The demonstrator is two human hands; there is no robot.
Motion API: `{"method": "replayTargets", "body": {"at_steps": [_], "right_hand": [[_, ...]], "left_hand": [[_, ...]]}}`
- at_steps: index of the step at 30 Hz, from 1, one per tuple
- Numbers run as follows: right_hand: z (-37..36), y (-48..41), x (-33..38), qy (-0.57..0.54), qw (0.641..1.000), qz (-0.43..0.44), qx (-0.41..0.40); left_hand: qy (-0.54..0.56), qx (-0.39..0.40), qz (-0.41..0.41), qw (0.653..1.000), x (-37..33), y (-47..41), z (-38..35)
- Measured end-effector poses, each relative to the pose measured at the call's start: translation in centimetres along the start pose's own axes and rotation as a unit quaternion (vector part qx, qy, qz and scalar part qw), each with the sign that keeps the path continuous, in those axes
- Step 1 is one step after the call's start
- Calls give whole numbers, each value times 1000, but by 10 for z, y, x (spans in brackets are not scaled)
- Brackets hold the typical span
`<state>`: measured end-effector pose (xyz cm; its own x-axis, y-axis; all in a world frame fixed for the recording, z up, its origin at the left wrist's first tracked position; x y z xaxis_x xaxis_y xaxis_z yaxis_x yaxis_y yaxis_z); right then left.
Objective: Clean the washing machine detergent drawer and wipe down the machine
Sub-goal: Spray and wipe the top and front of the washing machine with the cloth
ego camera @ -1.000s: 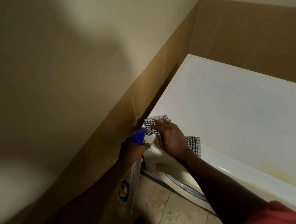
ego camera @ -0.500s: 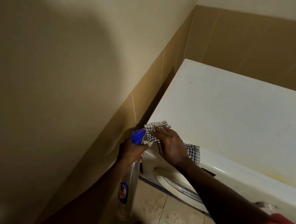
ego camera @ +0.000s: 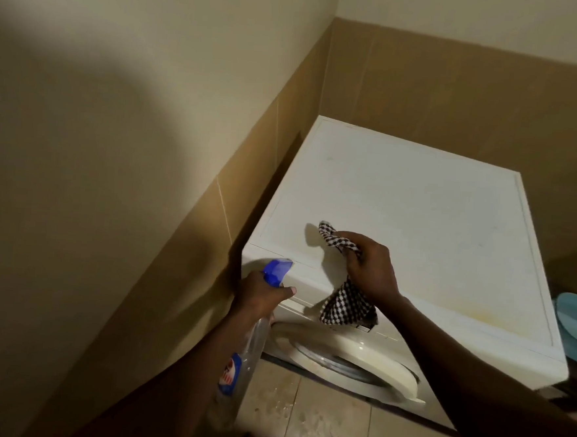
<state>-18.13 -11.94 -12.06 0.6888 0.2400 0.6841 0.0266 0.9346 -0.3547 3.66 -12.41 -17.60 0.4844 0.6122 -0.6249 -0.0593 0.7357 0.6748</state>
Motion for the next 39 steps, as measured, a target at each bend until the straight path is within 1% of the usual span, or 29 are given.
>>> {"method": "replayTargets", "body": {"at_steps": [3,5,8,12,16,18,20,22,25,28,32,36,39], "right_hand": [[18,1,-5,-16,999,0,-37],[31,4,-10,-29,998,2,-53],[50,12,-20,-28,998,10,-53],[62,18,-27,-34,998,24,-44],[64,21,-35,-36,998,25,-40],[62,26,-40,-25,999,24,-27],[58,34,-45,-5,999,36,-5],[50,45,-49,8,998,61,16],[31,62,-49,4,993,103,63],[7,71,-45,62,980,150,112],[-31,57,-24,106,959,206,162],[-61,40,-8,146,946,227,181],[-55,45,-13,147,947,227,171]], "left_hand": [[-8,-1,-15,1000,-6,5,-14],[-19,-22,-10,1000,-8,10,-22],[-43,-55,-13,997,-13,20,-34],[-79,-49,-54,994,-20,33,-46],[-87,-53,-46,994,-21,44,-58],[-110,-48,-54,991,-18,50,-69],[-104,-28,-52,993,-14,55,-76],[-74,-8,-36,997,-9,54,-77],[-23,-18,-3,1000,-4,50,-69],[33,-29,15,999,2,47,-59],[76,-34,23,996,11,47,-44],[65,-40,21,997,13,44,-36],[67,-43,28,996,17,40,-28]]}}
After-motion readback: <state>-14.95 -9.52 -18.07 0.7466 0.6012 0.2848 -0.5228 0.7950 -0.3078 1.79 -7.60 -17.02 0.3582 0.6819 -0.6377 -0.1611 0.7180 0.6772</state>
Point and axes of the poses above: each hand's wrist, its own y-axis away from the middle knuckle, its own z-axis out of the back of the hand, x = y × z, the point moved 4 cm from there along -y, towards the middle knuckle, and after that the axes turned 13 degrees about z, right-handed, at the moved point
